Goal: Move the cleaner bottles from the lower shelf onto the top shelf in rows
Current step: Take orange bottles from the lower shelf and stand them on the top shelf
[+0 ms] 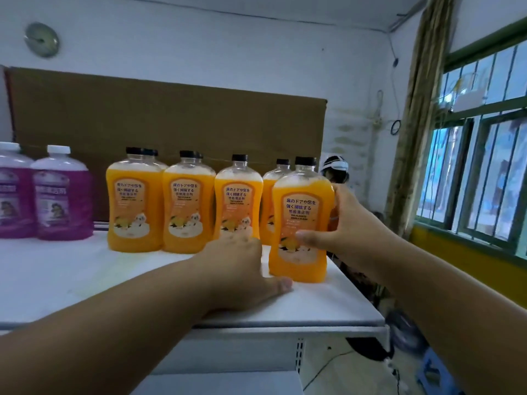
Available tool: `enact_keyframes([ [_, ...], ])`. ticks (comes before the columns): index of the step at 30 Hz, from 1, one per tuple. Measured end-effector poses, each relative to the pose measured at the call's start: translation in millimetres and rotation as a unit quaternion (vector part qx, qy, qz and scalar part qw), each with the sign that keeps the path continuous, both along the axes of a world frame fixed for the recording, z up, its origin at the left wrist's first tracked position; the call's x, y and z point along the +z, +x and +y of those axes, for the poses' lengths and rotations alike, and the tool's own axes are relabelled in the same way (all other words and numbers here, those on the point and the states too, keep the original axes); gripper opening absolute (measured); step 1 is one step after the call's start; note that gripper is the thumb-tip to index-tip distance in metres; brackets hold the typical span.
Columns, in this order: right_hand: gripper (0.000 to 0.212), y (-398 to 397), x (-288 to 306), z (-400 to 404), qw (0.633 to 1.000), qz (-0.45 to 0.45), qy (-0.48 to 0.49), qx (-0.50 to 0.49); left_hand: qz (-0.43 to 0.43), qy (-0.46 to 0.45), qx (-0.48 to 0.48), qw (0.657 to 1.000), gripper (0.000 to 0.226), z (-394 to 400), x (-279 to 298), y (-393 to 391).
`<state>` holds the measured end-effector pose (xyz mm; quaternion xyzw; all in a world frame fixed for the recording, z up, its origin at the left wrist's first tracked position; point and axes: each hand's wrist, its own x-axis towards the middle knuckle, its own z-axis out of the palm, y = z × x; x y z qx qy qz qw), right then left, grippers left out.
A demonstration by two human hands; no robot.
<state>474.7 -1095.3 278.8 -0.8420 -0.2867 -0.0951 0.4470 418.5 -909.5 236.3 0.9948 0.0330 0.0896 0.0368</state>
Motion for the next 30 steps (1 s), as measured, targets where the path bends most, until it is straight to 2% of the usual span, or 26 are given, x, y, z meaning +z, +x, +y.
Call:
enact_keyframes([
  [3, 0.082, 7, -3, 0, 0.998, -0.047, -0.025, -0.021, 0.004, 0.003, 0.004, 1.0, 0.093, -5, 2, -5],
  [6, 0.069, 23, -1, 11, 0.993, -0.084, -0.064, -0.051, 0.0, 0.007, 0.009, 1.0, 0.09, -6, 3, -8],
  [11, 0.053, 54, 2, 24, 0.987, -0.081, -0.104, -0.087, -0.001, 0.016, 0.009, 1.0, 0.095, -6, 1, -9],
  [16, 0.052, 73, -1, 34, 0.984, -0.099, -0.096, -0.113, 0.005, 0.013, 0.02, 1.0, 0.105, -6, 2, -9],
  [23, 0.054, 83, -5, 39, 0.975, -0.141, -0.09, -0.148, 0.007, 0.011, 0.014, 1.0, 0.098, -5, 1, -7],
  [30, 0.069, 78, -10, 38, 0.976, -0.147, -0.062, -0.149, -0.008, 0.015, 0.01, 1.0, 0.09, -4, 0, -6],
])
